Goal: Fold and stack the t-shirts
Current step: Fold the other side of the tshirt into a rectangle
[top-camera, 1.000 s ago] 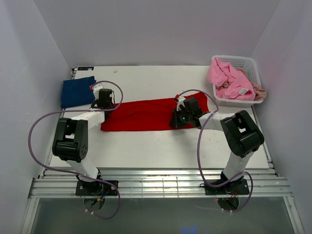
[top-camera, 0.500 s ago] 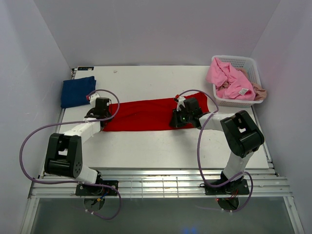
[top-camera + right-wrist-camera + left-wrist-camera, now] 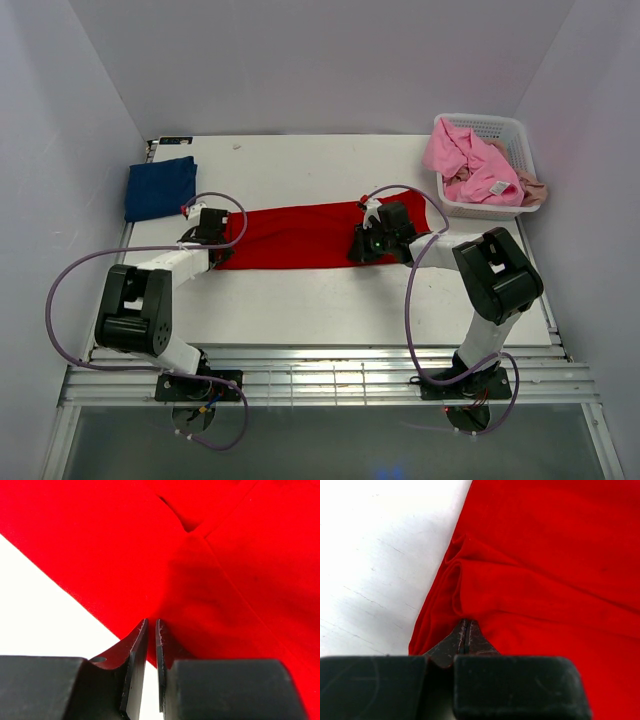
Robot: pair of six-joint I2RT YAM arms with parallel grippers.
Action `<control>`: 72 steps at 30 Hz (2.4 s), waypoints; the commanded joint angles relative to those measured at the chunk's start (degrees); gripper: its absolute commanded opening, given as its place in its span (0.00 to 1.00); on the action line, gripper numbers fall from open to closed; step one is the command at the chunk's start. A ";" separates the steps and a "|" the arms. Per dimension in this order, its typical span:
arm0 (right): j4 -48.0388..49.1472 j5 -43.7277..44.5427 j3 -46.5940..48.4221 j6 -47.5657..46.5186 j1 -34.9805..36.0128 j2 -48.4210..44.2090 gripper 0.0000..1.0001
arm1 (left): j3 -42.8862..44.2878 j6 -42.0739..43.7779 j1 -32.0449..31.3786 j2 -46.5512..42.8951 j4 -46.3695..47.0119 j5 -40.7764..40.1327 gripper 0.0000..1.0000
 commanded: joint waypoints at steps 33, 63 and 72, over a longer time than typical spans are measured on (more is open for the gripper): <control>-10.55 1.63 -2.39 -1.68 0.63 2.57 0.18 | 10.89 2.30 1.79 11.57 11.26 -2.58 0.00; -11.96 0.48 5.00 -1.33 6.34 1.43 0.18 | 11.59 3.88 1.70 10.77 18.82 -2.14 0.00; -10.99 0.57 4.37 -0.63 7.39 3.62 0.18 | 15.36 4.23 1.70 16.82 20.32 -1.61 0.00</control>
